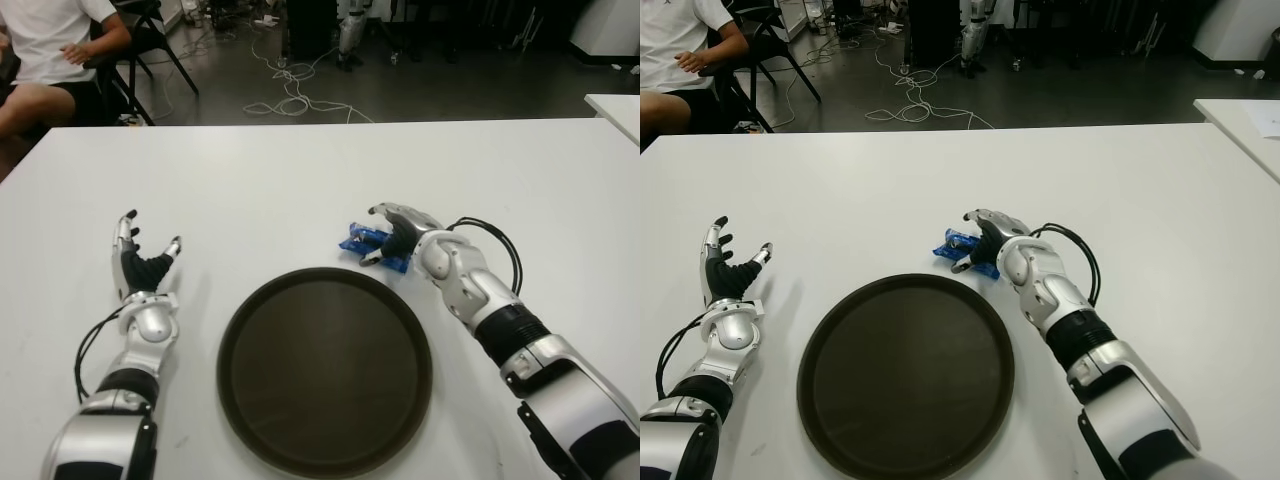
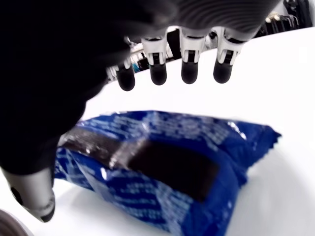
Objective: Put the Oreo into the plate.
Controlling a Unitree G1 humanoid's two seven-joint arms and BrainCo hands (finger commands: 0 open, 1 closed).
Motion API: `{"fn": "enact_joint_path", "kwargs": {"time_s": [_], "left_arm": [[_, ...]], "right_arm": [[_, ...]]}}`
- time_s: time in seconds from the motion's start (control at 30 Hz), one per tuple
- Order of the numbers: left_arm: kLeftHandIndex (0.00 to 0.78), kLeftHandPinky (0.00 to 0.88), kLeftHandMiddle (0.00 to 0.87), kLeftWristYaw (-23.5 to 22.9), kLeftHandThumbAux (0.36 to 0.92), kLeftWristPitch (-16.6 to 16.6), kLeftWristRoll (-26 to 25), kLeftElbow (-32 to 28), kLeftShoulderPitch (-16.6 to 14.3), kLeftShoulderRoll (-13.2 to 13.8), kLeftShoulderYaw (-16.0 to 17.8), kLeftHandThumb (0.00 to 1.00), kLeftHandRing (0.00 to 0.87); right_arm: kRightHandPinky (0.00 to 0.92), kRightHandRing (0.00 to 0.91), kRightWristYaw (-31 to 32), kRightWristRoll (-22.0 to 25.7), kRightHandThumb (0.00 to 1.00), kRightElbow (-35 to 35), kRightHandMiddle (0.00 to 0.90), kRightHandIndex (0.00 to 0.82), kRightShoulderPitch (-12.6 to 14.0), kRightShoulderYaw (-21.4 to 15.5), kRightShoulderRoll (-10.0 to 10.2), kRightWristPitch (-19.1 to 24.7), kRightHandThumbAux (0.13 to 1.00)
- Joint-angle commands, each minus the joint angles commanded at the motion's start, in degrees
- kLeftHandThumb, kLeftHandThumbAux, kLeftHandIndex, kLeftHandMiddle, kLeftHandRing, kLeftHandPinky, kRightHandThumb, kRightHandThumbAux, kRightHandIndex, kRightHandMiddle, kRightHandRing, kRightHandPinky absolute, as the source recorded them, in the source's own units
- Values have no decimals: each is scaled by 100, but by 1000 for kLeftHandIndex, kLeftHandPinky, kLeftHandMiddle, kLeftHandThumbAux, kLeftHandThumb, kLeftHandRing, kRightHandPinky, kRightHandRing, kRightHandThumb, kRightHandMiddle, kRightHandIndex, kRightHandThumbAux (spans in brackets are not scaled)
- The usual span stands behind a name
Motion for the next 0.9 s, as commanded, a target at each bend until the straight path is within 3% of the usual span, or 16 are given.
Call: {"fn": "enact_joint_path", "kwargs": {"time_s": [0.4,0.9], "left_arm": [[111,231,127,-2,769,-65,-13,-10,17,2,0,244,158],[108,193,114,-33,767,-5,-13,1,6,12,-5,235,137]], "right_arm": [[13,0,105,-10,0,-84,0,0,-15,8,30,217,656],[16,0,315,-61,0,-187,0,0,-46,105,-13,420,680]]}}
